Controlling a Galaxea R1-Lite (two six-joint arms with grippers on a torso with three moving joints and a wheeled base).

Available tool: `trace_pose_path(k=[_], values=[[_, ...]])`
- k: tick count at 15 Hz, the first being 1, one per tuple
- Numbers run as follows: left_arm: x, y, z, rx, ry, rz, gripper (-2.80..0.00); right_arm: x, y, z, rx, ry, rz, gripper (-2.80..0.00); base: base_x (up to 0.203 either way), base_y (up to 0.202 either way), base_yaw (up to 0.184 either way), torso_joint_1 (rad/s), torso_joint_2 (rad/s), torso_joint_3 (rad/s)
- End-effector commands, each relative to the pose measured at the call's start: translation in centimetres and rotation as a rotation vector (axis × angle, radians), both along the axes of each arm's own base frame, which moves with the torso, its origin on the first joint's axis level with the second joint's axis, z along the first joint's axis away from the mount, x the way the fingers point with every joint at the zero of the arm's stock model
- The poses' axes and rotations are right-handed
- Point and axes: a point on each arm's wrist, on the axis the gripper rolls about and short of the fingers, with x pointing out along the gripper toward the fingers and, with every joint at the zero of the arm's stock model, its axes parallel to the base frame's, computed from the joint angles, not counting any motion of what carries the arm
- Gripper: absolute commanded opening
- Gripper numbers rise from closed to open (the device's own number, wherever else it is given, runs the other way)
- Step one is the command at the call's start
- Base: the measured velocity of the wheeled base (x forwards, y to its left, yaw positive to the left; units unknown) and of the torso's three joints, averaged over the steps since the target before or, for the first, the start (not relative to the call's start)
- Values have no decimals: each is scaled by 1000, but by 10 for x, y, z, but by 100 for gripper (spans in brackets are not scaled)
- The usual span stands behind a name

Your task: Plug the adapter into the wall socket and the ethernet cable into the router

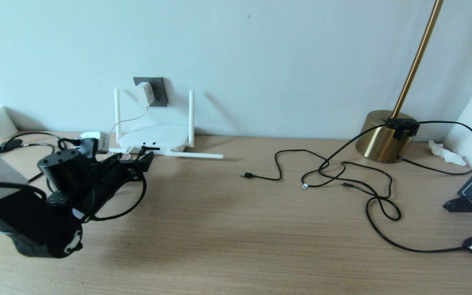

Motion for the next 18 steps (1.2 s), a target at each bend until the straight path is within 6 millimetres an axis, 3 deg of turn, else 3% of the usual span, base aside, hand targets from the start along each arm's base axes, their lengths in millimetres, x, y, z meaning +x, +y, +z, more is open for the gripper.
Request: trace_pose_path(k=[1, 6, 8, 12, 14, 16, 18], values=[[-32, -6, 36, -4, -94, -24, -280, 1, 0, -3, 0, 10, -1, 0, 0, 0, 0, 0, 0, 0], [-128, -8, 104, -12, -316, -65, -280, 1, 0, -3, 0, 10, -1, 0, 0, 0, 0, 0, 0, 0], [-183, -3, 106, -11, -328, -66, -280, 1, 0, -3, 0, 10, -1, 0, 0, 0, 0, 0, 0, 0], [-284, 8, 39, 17, -20, -87, -280, 1, 0, -3, 0, 10, 0, 0, 0, 0, 0, 0, 0, 0], [-321, 12, -10, 65, 336, -133, -280, 1, 0, -3, -6, 10, 0, 0, 0, 0, 0, 0, 0, 0], [-343, 17, -38, 94, 527, -100, -280, 1, 0, -3, -2, 10, 1, 0, 0, 0, 0, 0, 0, 0], [-346, 19, -42, 32, 476, -20, -280, 1, 0, -3, 0, 10, 1, 0, 0, 0, 0, 0, 0, 0]])
